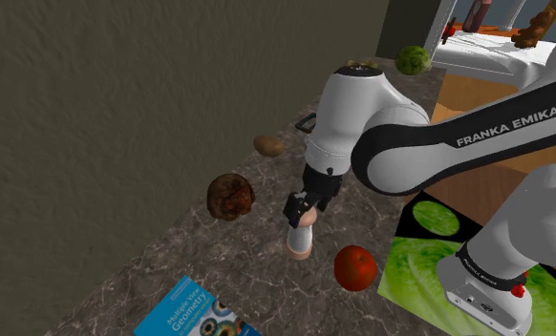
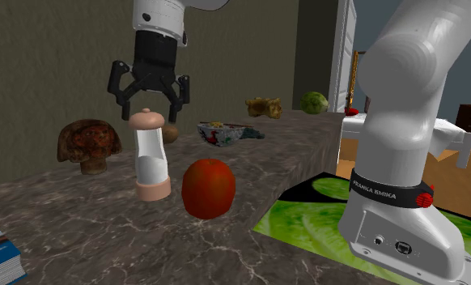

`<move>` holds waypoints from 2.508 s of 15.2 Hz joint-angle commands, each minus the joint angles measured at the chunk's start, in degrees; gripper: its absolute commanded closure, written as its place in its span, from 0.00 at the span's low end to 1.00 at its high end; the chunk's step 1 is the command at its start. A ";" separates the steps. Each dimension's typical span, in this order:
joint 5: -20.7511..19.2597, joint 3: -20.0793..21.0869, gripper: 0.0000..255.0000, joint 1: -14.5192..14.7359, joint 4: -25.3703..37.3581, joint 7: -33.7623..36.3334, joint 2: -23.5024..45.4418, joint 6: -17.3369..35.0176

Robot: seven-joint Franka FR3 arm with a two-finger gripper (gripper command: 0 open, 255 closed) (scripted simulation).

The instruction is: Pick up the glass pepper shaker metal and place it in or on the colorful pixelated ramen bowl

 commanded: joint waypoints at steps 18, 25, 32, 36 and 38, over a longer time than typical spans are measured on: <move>-0.04 -0.03 1.00 0.01 0.29 0.11 -0.16 -0.40; -0.26 -1.65 1.00 0.14 3.54 0.36 -3.19 -6.57; -0.81 -3.13 1.00 0.08 7.32 0.82 -5.33 -12.43; -1.21 -3.91 1.00 -0.02 9.73 1.15 -6.17 -15.66; -1.43 -4.27 1.00 -0.09 10.99 1.34 -6.50 -17.24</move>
